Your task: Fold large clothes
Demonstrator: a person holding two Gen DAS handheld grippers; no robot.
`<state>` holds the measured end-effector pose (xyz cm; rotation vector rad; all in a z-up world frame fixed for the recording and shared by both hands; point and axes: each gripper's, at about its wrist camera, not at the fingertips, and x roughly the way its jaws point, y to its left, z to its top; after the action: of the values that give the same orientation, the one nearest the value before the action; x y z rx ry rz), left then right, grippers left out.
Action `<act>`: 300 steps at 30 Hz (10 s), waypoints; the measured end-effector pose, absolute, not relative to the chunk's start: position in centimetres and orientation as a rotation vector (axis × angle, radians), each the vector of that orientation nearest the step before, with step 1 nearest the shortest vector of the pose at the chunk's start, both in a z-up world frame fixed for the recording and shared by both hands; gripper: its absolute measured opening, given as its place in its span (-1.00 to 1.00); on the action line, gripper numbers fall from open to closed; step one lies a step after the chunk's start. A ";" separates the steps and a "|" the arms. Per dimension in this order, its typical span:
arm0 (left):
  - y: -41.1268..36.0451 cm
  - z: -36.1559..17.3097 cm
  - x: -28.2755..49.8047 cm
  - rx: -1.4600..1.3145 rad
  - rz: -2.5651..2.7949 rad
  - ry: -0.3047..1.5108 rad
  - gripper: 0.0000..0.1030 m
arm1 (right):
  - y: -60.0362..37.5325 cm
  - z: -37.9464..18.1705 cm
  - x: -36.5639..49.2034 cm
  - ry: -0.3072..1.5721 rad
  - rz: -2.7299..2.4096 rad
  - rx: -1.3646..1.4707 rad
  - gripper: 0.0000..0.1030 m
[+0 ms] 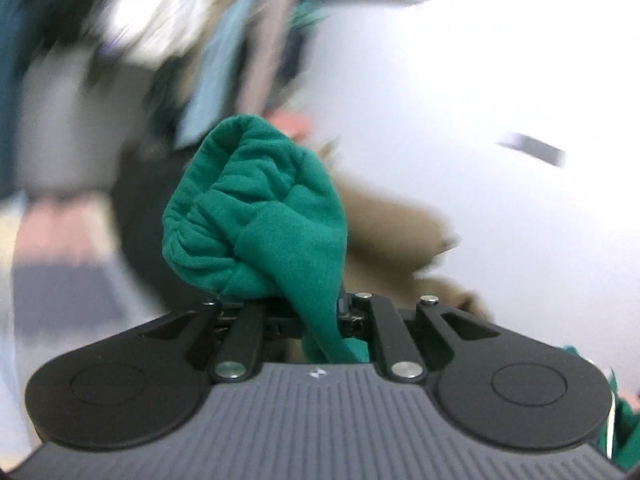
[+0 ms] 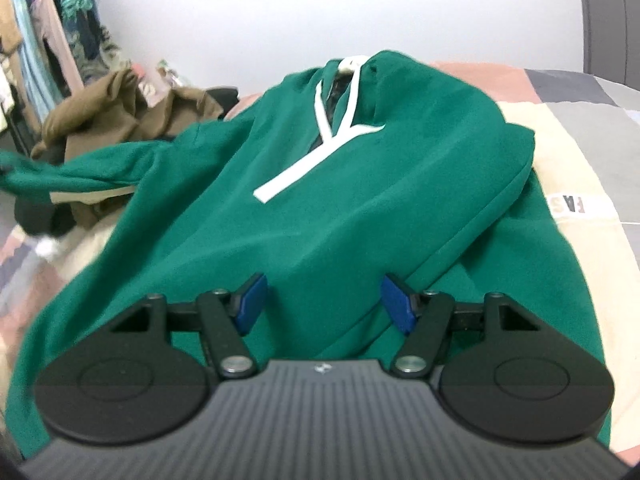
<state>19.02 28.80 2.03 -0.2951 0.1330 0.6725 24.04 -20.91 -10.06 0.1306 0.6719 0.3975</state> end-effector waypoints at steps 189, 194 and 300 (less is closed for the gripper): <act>10.8 -10.0 71.0 -0.337 -0.173 0.600 0.22 | -22.5 -10.4 67.8 0.636 0.257 0.504 0.29; 9.7 -11.4 74.8 -0.286 -0.178 0.607 0.22 | -21.1 -14.0 71.4 0.614 0.215 0.502 0.07; 15.6 -5.8 19.3 -0.495 -0.135 0.448 0.28 | -13.0 -4.4 15.7 0.524 0.543 -0.033 -0.62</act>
<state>19.26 15.56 -5.81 -0.4947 0.4479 -0.1348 15.72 -13.01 -4.45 -0.0329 0.5244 0.5427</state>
